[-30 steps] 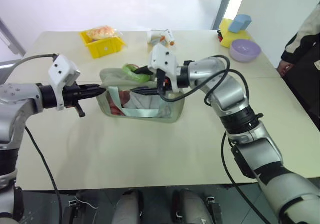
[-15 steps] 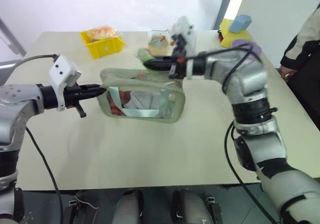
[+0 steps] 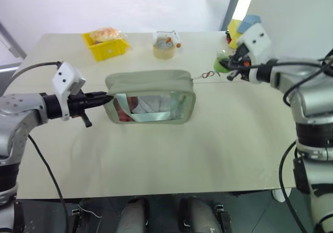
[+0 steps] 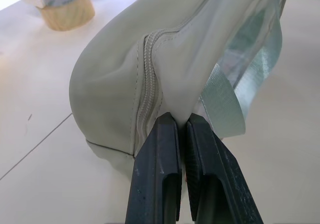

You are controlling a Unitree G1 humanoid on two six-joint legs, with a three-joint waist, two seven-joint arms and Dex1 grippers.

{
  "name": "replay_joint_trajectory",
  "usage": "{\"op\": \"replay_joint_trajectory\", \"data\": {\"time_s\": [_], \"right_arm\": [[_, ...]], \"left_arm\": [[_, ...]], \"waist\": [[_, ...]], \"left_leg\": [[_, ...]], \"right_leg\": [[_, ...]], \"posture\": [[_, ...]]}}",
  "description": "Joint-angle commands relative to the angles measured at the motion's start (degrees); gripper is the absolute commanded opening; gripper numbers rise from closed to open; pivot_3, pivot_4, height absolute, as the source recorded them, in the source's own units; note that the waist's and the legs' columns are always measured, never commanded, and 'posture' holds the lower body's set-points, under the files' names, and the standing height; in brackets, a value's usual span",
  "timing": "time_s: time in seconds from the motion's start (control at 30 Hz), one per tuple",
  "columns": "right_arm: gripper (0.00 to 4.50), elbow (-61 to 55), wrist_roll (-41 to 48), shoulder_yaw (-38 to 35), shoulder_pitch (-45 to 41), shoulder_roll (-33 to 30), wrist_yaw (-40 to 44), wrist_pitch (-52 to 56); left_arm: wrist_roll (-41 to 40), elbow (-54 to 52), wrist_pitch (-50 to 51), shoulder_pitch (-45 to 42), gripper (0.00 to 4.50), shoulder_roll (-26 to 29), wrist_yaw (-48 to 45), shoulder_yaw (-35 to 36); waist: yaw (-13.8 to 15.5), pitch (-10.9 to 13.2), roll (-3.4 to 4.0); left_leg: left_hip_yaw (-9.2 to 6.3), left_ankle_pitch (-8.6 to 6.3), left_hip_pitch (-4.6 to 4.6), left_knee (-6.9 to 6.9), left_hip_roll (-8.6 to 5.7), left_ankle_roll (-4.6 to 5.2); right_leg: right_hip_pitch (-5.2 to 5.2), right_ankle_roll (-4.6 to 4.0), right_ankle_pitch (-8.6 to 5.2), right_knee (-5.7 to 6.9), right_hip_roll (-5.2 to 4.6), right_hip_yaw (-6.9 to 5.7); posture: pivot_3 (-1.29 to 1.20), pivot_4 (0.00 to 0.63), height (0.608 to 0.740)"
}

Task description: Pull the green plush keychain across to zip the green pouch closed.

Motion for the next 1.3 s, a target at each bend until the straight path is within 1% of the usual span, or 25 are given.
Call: {"op": "replay_joint_trajectory", "data": {"time_s": [0.03, 0.1, 0.17, 0.27, 0.37, 0.47, 0.57, 0.63, 0.7, 0.77, 0.8, 0.87, 0.93, 1.0, 1.03, 1.13, 1.23, 1.3], "right_arm": [[0.03, -4.61, -0.25, -2.44, 5.46, 4.74, -6.07, 3.23], [0.03, -5.88, 1.27, -2.43, 9.22, 11.08, -9.23, 5.26], [0.03, -5.86, 1.41, -0.74, 12.07, 16.04, -11.09, 5.30], [0.03, -3.92, 0.03, 2.06, 14.39, 18.96, -12.01, 2.97], [0.03, -1.61, -0.97, 3.91, 15.04, 18.66, -11.53, 0.24], [0.03, 3.23, -5.03, 7.92, 15.10, 14.53, -8.98, -6.57], [0.03, 7.13, -7.41, 9.78, 13.99, 11.95, -7.11, -11.97], [0.03, 8.11, -6.33, 8.80, 12.94, 12.11, -5.71, -12.77], [0.03, 6.80, -2.85, 6.11, 11.37, 12.25, -3.01, -11.27], [0.73, 2.87, 4.97, 0.45, 8.23, 11.60, 1.21, -4.50], [0.99, 1.26, 7.82, -1.40, 6.60, 10.52, 3.29, -2.11], [2.07, -1.80, 12.38, -3.45, 3.25, 6.10, 8.65, 2.01], [3.04, -3.87, 15.97, -3.88, 0.70, 0.85, 14.26, 4.49], [4.09, -4.99, 18.45, -3.65, -0.89, -2.88, 17.99, 5.99], [4.48, -5.30, 19.19, -3.39, -1.49, -4.42, 19.53, 6.14], [4.48, -6.68, 21.74, -2.72, -2.81, -8.51, 24.52, 6.34], [4.48, -7.30, 23.10, -2.10, -3.80, -9.17, 26.21, 6.12], [4.48, -7.10, 22.87, -1.87, -4.23, -8.28, 25.15, 5.87]], "left_arm": [[-0.22, -0.37, 1.59, 0.73, 0.00, -0.34, 1.44, -0.26], [-0.34, -0.53, 1.60, 0.62, 0.00, -0.46, 1.73, -0.70], [-0.46, -0.57, 1.67, 0.45, 0.00, -0.36, 1.91, -0.87], [-0.81, -0.97, 1.98, 0.44, 0.00, 0.00, 2.01, -0.73], [-1.06, -1.22, 2.14, 0.58, 0.00, 0.37, 2.12, -0.56], [-1.21, -2.00, 2.46, 1.46, 0.00, 0.70, 2.29, 0.17], [-1.22, -2.35, 2.55, 1.67, 0.00, 0.56, 2.59, 0.24], [-0.98, -2.47, 2.34, 1.80, 0.00, 0.44, 2.87, 0.03], [-0.43, -2.26, 1.70, 1.77, 0.00, 0.44, 3.18, -0.17], [-1.39, -1.09, 1.64, 0.76, 0.75, 0.69, 2.45, 0.78], [-1.92, -0.27, 1.77, 0.24, 1.02, 1.08, 1.80, 1.33], [-2.17, 1.81, 1.77, -1.30, 2.11, 2.19, 0.77, 2.25], [-2.94, 3.94, 2.40, -3.18, 3.10, 3.62, -0.49, 3.15], [-4.18, 5.42, 3.01, -4.47, 4.16, 5.29, -2.33, 3.83], [-4.60, 6.32, 3.31, -5.16, 4.49, 6.25, -3.26, 4.11], [-4.31, 10.18, 4.46, -7.84, 4.49, 9.54, -4.91, 4.00], [-3.84, 12.56, 3.41, -8.45, 4.49, 11.54, -6.86, 4.39], [-3.49, 12.91, 2.55, -7.67, 4.49, 12.09, -7.55, 4.63]], "waist": [[-0.13, -0.04, -0.03], [-0.23, -0.12, -0.03], [-0.28, -0.16, 0.04], [-0.21, -0.16, 0.06], [-0.17, -0.17, 0.05], [-0.26, -0.17, 0.05], [-0.31, -0.17, 0.05], [-0.32, -0.18, 0.04], [-0.27, -0.18, 0.05], [-0.24, -0.17, 0.06], [-0.26, -0.16, 0.08], [-0.20, -0.09, 0.10], [-0.05, -0.09, 0.10], [-0.11, -0.11, 0.05], [-0.22, -0.13, 0.02], [-0.29, -0.12, 0.03], [-0.47, -0.11, 0.04], [-0.44, -0.11, 0.04]], "left_leg": [[0.00, 0.00, 0.01, 0.02, -0.01, 0.00], [0.00, 0.00, 0.06, 0.03, -0.01, 0.00], [-0.03, 0.00, 0.09, 0.00, 0.00, 0.00], [-0.02, 0.01, 0.07, -0.03, -0.01, -0.01], [-0.04, 0.00, 0.07, 0.01, -0.04, 0.00], [-0.08, -0.01, 0.08, -0.02, -0.04, 0.02], [-0.07, -0.01, 0.09, -0.03, -0.04, 0.02], [-0.07, -0.01, 0.10, -0.02, -0.04, 0.03], [-0.08, -0.01, 0.10, -0.02, -0.03, 0.01], [-0.08, 0.00, 0.09, -0.02, -0.02, 0.00], [-0.07, 0.00, 0.08, -0.02, -0.02, 0.00], [-0.07, 0.00, 0.06, -0.02, -0.01, 0.00], [-0.11, -0.04, 0.01, -0.02, -0.01, 0.07], [-0.14, -0.15, 0.00, -0.04, -0.01, 0.25], [-0.13, -0.17, 0.01, -0.04, -0.01, 0.29], [-0.10, -0.18, 0.04, -0.02, -0.02, 0.32], [-0.08, -0.18, 0.04, -0.05, -0.01, 0.32], [-0.04, -0.18, 0.03, -0.05, 0.00, 0.31]], "right_leg": [[0.03, 0.00, 0.00, -0.01, 0.00, 0.00], [0.09, 0.00, 0.00, -0.01, 0.00, 0.01], [0.09, 0.00, 0.00, 0.00, 0.05, 0.00], [0.07, 0.00, 0.00, 0.00, 0.04, 0.01], [0.13, 0.00, 0.00, -0.03, 0.01, 0.00], [0.13, 0.00, 0.00, -0.04, 0.04, 0.00], [0.13, 0.00, -0.01, -0.04, 0.05, 0.00], [0.13, 0.00, -0.01, -0.04, 0.05, 0.01], [0.13, 0.00, -0.01, -0.04, 0.05, 0.01], [0.13, 0.00, -0.01, -0.03, 0.05, 0.00], [0.12, 0.00, -0.01, -0.03, 0.04, 0.01], [0.10, 0.00, -0.01, -0.03, 0.05, 0.00], [0.04, 0.00, -0.01, -0.03, 0.05, -0.04], [0.05, 0.00, -0.01, -0.08, 0.06, -0.07], [0.08, 0.00, -0.01, -0.12, 0.06, -0.07], [0.10, 0.00, -0.01, -0.11, 0.05, -0.06], [0.03, 0.00, -0.01, -0.08, 0.08, -0.06], [0.01, 0.00, -0.01, -0.08, 0.08, -0.05]], "posture": [[0.00, 0.150, 0.739], [0.00, 0.150, 0.739], [0.00, 0.150, 0.739], [0.00, 0.150, 0.739], [0.00, 0.150, 0.739], [0.00, 0.150, 0.739], [0.00, 0.150, 0.739], [0.00, 0.150, 0.739], [0.00, 0.150, 0.739], [0.00, 0.150, 0.739], [0.00, 0.150, 0.739], [0.00, 0.150, 0.739], [0.00, 0.150, 0.739], [0.00, 0.150, 0.739], [0.00, 0.150, 0.739], [0.00, 0.150, 0.739], [0.00, 0.150, 0.739], [0.00, 0.150, 0.739]]}}
